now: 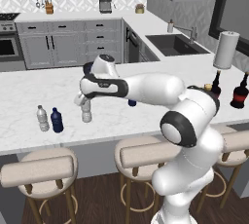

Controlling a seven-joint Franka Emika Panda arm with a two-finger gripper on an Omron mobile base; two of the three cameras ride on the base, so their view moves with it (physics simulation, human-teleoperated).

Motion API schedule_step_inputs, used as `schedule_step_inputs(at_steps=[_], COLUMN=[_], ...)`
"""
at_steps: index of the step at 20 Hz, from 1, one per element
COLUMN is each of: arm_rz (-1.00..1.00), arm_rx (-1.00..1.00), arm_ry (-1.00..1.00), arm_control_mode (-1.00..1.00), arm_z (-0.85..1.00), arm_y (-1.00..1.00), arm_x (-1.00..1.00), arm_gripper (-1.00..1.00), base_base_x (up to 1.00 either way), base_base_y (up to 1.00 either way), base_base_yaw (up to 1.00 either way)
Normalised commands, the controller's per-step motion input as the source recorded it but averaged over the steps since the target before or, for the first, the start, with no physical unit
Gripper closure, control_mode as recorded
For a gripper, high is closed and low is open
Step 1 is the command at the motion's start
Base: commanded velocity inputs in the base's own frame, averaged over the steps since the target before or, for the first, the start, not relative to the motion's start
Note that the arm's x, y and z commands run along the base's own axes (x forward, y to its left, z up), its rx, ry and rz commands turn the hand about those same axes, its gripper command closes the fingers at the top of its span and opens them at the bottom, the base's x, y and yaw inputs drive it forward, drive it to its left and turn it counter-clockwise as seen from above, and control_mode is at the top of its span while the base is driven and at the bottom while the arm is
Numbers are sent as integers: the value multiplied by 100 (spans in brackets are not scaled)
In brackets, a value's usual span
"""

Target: Move the plastic bottles in the middle to the plastics group, and the glass bottles in the middle to the glass group.

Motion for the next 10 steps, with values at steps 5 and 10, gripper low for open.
schedule_step_inputs(at_steps=[5, 10], arm_rz=[7, 1], arm_rx=[0, 0], arm_ry=[0, 1], arm_control_mode=[-100, -100], arm_z=[-1, -1], arm_y=[52, 33], arm_x=[27, 29], arm_gripper=[100, 100], base_base_x=[0, 0], base_base_y=[0, 0], base_base_yaw=[0, 0])
